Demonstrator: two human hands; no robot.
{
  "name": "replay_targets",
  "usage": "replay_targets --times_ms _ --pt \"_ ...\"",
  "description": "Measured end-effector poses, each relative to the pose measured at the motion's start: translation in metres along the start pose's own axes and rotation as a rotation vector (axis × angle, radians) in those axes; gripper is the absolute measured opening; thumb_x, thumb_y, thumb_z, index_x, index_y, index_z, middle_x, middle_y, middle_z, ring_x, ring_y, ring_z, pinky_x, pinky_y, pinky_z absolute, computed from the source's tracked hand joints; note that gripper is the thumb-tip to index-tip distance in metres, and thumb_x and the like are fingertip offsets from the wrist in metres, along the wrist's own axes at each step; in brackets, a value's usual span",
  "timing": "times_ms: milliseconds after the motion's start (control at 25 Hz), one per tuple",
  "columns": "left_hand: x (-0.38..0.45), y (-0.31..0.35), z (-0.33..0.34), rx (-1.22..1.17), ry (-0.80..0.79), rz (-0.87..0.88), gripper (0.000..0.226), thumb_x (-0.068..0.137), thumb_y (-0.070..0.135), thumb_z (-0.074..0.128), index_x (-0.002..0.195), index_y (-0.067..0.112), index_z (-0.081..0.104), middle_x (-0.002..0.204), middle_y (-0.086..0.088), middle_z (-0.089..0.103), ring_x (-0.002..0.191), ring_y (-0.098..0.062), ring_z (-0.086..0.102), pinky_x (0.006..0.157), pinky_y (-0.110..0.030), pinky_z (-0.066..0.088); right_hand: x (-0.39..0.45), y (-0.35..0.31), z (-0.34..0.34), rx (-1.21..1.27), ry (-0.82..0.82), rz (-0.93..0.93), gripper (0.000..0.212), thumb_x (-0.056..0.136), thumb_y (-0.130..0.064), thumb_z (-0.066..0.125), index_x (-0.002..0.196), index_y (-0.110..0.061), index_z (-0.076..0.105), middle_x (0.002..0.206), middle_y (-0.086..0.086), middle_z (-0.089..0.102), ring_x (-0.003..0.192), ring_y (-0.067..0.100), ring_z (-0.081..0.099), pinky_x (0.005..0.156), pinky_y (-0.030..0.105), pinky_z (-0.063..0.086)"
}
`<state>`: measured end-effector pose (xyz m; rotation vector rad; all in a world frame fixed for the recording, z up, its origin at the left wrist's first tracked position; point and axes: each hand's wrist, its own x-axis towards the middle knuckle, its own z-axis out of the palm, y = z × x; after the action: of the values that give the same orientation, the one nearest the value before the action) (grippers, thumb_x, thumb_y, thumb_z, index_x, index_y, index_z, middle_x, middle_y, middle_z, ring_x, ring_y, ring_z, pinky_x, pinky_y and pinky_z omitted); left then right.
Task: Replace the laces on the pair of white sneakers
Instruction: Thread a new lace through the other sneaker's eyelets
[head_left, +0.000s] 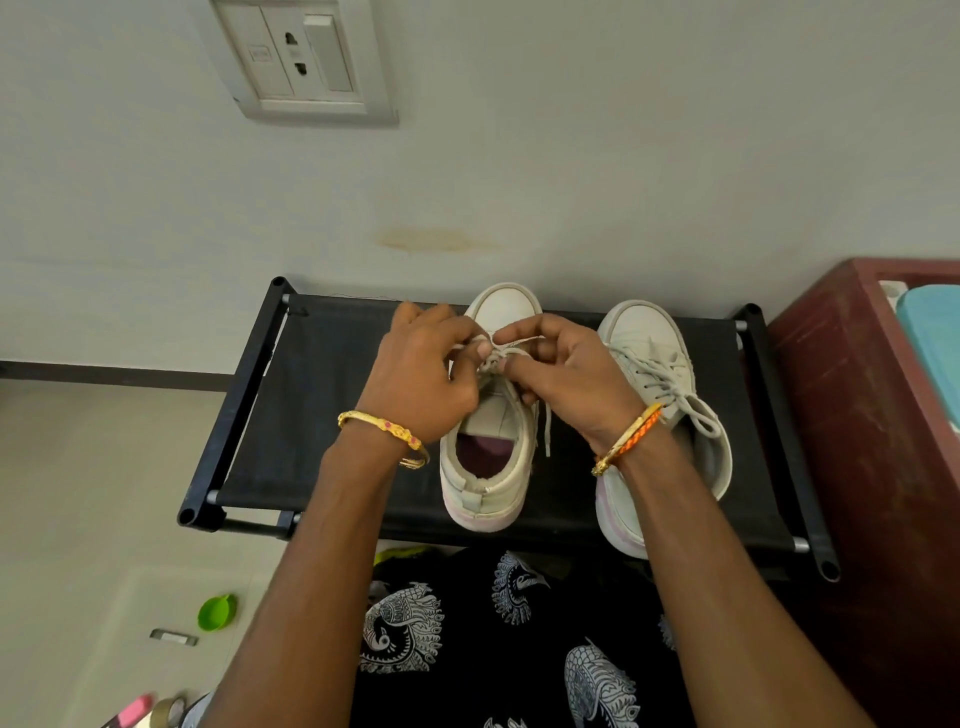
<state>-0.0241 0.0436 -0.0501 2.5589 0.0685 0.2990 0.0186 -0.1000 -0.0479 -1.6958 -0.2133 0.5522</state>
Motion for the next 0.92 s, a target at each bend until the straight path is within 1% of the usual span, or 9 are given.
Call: replay_targets --times_ms 160,240,280,360,440,480,600,800,920 --pt "0.002 0.006 -0.007 -0.464 -0.11 -0.371 0.016 0.092 0.018 0.056 0.082 0.014 0.069 0.067 0.01 0.061 0.068 -0.005 0.055 0.062 -0.015 0.04 -0.001 0.006 0.007 -0.178 0.152 -0.226 0.024 0.08 -0.004 0.068 0.081 -0.024 0.055 0.084 -0.004 0.06 0.073 0.003 0.058 0.067 0.02 0.051" --pt "0.002 0.01 -0.009 -0.704 -0.105 -0.594 0.018 0.09 0.015 0.06 0.074 0.015 0.068 0.051 0.015 0.058 0.055 0.001 0.053 0.054 -0.01 0.042 -0.004 0.009 0.009 -0.296 0.189 -0.291 0.021 0.079 -0.008 0.069 0.079 -0.023 0.054 0.094 -0.004 0.052 0.086 -0.001 0.053 0.074 0.019 0.048" --pt "0.002 0.012 -0.009 -0.794 -0.103 -0.688 0.017 0.088 0.014 0.062 0.072 0.013 0.066 0.047 0.014 0.055 0.052 0.0 0.05 0.051 -0.01 0.041 -0.006 0.009 0.01 -0.355 0.194 -0.291 0.016 0.078 -0.013 0.069 0.079 -0.022 0.056 0.101 -0.003 0.049 0.095 0.0 0.05 0.079 0.02 0.045" --pt "0.002 0.014 -0.008 -0.909 -0.108 -0.82 0.011 0.085 0.014 0.064 0.077 0.006 0.066 0.057 0.005 0.054 0.059 -0.008 0.048 0.055 -0.018 0.042 -0.009 0.009 0.013 -0.448 0.213 -0.272 0.01 0.074 -0.028 0.066 0.073 -0.021 0.059 0.113 -0.005 0.045 0.11 0.01 0.043 0.09 0.025 0.037" --pt "0.003 0.014 -0.008 -0.946 -0.11 -0.879 0.018 0.083 0.014 0.065 0.092 -0.002 0.067 0.069 -0.004 0.054 0.064 -0.012 0.047 0.063 -0.024 0.043 -0.009 0.009 0.015 -0.513 0.244 -0.265 0.022 0.076 -0.04 0.067 0.069 -0.021 0.06 0.122 -0.006 0.044 0.119 0.014 0.037 0.095 0.029 0.034" --pt "0.003 0.012 -0.007 -0.957 -0.108 -0.89 0.021 0.082 0.013 0.066 0.096 -0.003 0.067 0.067 -0.004 0.052 0.062 -0.012 0.045 0.065 -0.025 0.042 -0.008 0.008 0.015 -0.531 0.249 -0.262 0.024 0.079 -0.041 0.068 0.07 -0.02 0.061 0.126 -0.005 0.044 0.121 0.015 0.036 0.097 0.032 0.034" --pt "0.004 0.012 -0.01 -0.956 -0.113 -0.898 0.014 0.08 0.015 0.069 0.082 0.002 0.067 0.054 0.002 0.048 0.058 -0.011 0.045 0.067 -0.027 0.04 -0.007 0.005 0.015 -0.443 0.206 -0.225 0.021 0.085 -0.029 0.067 0.069 -0.017 0.06 0.125 -0.006 0.043 0.123 0.015 0.036 0.1 0.033 0.035" --pt "0.01 0.019 -0.006 -1.0 -0.009 -0.898 0.005 0.081 0.011 0.068 0.077 0.01 0.072 0.085 -0.006 0.068 0.082 -0.016 0.061 0.07 -0.028 0.049 -0.012 -0.003 0.014 -0.251 0.142 -0.195 0.026 0.083 -0.011 0.068 0.06 -0.019 0.057 0.127 -0.011 0.044 0.126 0.008 0.036 0.094 0.011 0.03" --pt "0.014 0.015 0.004 -0.964 0.097 -0.899 0.013 0.084 0.01 0.066 0.072 0.012 0.072 0.076 -0.003 0.069 0.074 -0.015 0.064 0.066 -0.026 0.054 -0.026 -0.002 0.012 -0.293 0.078 -0.211 0.031 0.08 -0.006 0.068 0.057 -0.023 0.055 0.136 -0.009 0.042 0.13 0.006 0.033 0.098 0.005 0.026"
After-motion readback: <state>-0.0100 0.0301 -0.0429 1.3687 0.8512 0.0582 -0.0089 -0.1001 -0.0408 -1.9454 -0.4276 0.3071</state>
